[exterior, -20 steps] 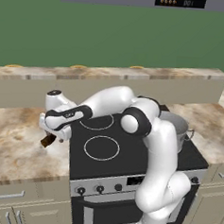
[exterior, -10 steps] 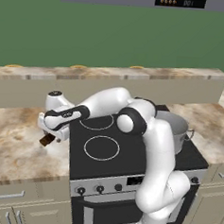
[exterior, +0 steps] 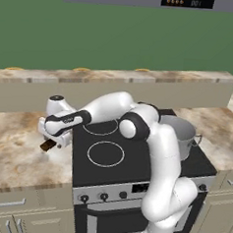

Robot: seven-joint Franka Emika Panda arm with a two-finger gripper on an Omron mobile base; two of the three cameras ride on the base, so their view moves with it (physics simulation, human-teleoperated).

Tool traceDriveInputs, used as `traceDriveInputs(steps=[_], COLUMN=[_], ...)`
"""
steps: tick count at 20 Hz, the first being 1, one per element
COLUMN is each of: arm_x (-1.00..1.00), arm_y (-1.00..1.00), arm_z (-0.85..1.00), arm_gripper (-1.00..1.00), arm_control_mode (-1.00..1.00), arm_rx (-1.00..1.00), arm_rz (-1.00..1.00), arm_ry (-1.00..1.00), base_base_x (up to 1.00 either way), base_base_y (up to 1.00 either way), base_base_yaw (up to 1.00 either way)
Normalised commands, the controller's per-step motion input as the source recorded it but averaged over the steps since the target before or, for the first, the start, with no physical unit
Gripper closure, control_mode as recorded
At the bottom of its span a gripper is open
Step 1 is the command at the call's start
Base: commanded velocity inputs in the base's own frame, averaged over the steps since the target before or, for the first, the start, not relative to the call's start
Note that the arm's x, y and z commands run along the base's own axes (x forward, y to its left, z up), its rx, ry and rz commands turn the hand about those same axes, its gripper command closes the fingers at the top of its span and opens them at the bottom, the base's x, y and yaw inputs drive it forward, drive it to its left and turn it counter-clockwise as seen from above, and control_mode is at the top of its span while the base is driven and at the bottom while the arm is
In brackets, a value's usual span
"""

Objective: Turn on the burner for the pot on the stove. Wait thirty seconds for the pot to heat up. Then add the sweet potato to the pot.

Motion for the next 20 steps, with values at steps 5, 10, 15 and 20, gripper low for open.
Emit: traceDriveInputs(steps=[5,10,15,20], arm_x=[0.04,0.17,0.12,0.00], arm_y=[0.14,0.32,0.21,0.00], arm_z=[-0.11,-0.19,-0.25,-0.24], arm_gripper=[-1.00,-1.00,-1.00,1.00], arm_control_mode=[-1.00,-1.00,-1.00,-1.00], arm_rx=[0.00,0.00,0.00,-0.02], arm_rz=[0.00,0.00,-0.01,-0.05], arm_ry=[0.00,0.00,0.00,0.00], base_base_x=[0.00,0.00,0.00,0.00], base_base_y=[0.00,0.00,0.00,0.00], base_base_yaw=[0.00,0.00,0.00,0.00])
